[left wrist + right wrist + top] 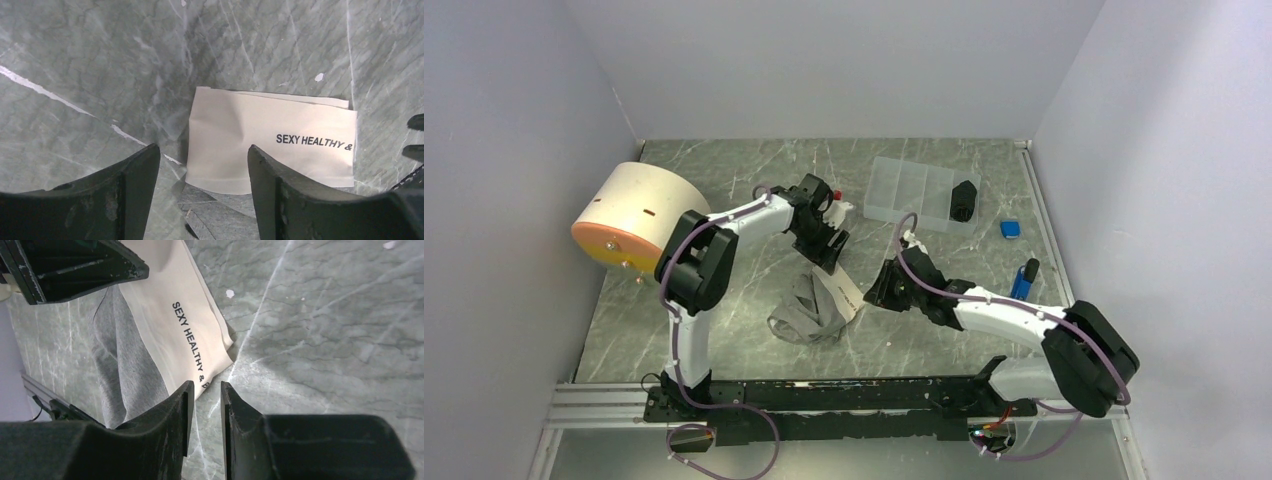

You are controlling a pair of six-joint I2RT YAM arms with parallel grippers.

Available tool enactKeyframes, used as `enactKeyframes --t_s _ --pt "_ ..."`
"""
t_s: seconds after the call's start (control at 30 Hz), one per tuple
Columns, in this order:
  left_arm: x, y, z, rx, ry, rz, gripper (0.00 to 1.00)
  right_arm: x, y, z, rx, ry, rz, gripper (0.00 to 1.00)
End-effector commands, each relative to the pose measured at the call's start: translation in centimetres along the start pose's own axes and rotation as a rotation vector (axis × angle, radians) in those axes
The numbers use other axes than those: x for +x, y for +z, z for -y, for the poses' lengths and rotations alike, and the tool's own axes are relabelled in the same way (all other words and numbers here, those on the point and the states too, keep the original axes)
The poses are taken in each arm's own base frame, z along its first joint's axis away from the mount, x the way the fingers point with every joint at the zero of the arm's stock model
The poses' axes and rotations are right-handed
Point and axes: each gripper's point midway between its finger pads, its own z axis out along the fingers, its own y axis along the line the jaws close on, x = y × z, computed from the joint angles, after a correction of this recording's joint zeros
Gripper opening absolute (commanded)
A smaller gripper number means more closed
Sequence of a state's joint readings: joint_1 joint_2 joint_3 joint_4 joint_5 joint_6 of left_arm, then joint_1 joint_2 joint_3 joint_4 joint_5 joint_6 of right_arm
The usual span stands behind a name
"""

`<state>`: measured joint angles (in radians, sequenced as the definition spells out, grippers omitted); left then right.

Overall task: Roll the underwear
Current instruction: Flatten out the underwear at the center of the board.

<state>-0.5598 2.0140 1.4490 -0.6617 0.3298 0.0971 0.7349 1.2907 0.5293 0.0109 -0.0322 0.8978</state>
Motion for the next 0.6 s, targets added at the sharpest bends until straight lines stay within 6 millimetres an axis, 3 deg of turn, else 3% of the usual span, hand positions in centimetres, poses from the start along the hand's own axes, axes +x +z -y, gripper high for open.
enactKeyframes --t_s 0.0,0.13,0.33,0.43,0.57 --pt "0.2 0.9 1.5 0.075 0.061 -0.029 0.67 -1.4 -0.9 0.8 0.047 0.009 0.076 0.30" --pt "-0.5 1.3 1.8 0.092 0.062 -0.010 0.56 -1.8 -1.4 0.9 0.065 0.002 0.086 0.30" --pt "-1.9 -0.3 3.3 0.143 0.075 0.042 0.06 -1.9 -1.9 1.2 0.074 0.008 0.101 0.30" --pt "-4.0 -3.5 5.0 0.180 0.084 0.127 0.05 -2.5 -2.2 1.1 0.062 -0.010 0.137 0.29" --pt "-7.1 -10.6 8.7 0.250 0.112 0.305 0.05 -4.8 -3.6 0.5 0.010 -0.033 0.252 0.30"
